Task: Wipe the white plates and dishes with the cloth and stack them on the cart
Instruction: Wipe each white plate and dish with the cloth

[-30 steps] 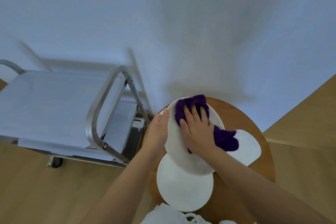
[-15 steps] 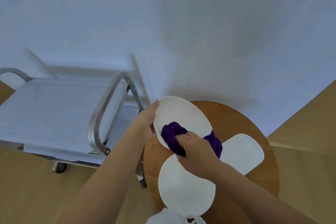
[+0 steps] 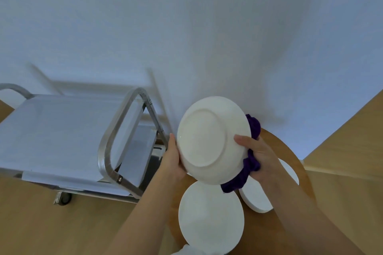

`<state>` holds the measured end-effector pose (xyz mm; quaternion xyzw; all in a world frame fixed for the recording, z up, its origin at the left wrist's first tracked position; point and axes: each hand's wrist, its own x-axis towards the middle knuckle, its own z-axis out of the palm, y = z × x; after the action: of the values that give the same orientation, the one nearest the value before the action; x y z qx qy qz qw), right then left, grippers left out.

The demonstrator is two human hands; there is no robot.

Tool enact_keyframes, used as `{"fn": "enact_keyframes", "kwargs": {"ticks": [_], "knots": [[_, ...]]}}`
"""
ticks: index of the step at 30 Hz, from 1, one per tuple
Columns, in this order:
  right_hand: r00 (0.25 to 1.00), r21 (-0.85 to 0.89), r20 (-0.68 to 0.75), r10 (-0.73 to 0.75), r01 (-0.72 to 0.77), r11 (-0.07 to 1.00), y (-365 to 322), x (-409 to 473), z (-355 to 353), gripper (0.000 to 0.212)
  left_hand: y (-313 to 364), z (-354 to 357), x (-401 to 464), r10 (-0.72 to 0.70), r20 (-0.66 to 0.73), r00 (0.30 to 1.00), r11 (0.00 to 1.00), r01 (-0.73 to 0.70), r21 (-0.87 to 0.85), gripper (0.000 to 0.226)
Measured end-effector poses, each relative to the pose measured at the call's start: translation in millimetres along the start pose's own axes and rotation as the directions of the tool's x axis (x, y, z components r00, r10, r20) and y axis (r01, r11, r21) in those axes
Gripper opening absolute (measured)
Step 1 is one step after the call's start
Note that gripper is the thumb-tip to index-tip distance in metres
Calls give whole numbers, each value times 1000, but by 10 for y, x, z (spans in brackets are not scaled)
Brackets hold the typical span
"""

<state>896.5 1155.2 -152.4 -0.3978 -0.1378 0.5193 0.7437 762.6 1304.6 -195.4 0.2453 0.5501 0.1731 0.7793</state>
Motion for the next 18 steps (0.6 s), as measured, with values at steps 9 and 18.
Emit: {"fn": "enact_keyframes", "kwargs": {"ticks": [9,18], "knots": [[842,-536,-482,-244,-63,842,109,-16,-122,27,256,-82,-53,410,-216,886,906,-370,204,36],[860,-827,-32,-510,264,497,67,289,771,29,243,235,-343,790,78,608,454,-667,591,51]]}}
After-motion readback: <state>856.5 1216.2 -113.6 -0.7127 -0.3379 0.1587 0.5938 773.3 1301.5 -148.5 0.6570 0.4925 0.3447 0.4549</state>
